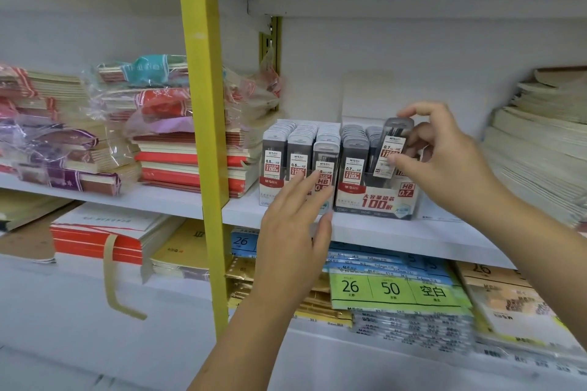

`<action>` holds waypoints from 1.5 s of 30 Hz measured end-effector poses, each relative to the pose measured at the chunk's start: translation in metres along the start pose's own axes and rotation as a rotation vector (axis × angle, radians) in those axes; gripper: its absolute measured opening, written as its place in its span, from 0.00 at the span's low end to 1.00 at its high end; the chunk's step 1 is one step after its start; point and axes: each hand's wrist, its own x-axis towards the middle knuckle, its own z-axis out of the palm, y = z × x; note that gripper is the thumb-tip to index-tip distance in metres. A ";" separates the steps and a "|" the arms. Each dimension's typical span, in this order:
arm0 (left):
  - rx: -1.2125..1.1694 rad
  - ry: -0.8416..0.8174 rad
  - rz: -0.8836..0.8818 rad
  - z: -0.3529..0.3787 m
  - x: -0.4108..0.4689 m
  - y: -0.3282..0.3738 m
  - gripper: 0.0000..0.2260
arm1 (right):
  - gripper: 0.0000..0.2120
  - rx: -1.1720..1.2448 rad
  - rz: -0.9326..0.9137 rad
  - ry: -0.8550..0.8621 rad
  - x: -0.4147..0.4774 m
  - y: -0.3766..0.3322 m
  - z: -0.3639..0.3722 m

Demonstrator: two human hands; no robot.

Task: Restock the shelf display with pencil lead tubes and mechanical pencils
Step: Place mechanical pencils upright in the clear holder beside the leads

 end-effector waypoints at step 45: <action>-0.034 -1.443 -0.708 0.151 -0.407 -0.124 0.22 | 0.32 0.016 1.400 -0.408 -0.508 0.118 0.230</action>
